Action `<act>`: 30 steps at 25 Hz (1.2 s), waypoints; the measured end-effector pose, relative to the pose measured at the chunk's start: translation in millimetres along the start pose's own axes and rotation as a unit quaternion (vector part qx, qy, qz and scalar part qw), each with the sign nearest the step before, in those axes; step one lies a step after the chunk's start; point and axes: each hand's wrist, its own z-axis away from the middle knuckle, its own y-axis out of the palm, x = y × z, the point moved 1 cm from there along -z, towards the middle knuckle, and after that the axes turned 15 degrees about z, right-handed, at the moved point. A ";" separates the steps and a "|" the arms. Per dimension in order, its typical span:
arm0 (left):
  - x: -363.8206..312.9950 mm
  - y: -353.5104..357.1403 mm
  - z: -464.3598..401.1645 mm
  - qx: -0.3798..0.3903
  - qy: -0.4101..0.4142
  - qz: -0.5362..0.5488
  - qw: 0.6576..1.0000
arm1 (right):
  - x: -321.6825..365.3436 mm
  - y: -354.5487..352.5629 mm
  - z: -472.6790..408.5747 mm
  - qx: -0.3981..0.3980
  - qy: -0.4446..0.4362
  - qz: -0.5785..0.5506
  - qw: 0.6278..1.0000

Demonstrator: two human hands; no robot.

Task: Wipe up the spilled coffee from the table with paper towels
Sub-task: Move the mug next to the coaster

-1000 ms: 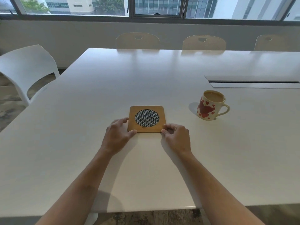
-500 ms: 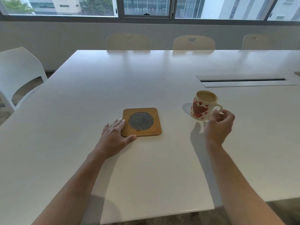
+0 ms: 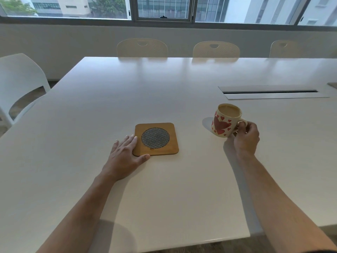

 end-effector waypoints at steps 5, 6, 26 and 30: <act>-0.3 -0.5 0.3 0.007 0.002 -0.001 1.000 | 0.1 -2.3 0.6 -0.006 -0.010 0.003 1.000; -0.4 -0.7 0.5 0.008 0.001 -0.001 1.000 | 0.6 -2.2 0.8 -0.006 -0.009 0.000 1.000; -6.1 -3.4 2.4 0.000 -0.007 0.006 1.000 | 23.0 18.8 16.4 -0.005 0.013 -0.082 0.997; -6.2 -3.3 3.8 -0.001 -0.009 0.009 1.000 | 43.4 31.1 32.8 0.025 -0.023 -0.104 0.994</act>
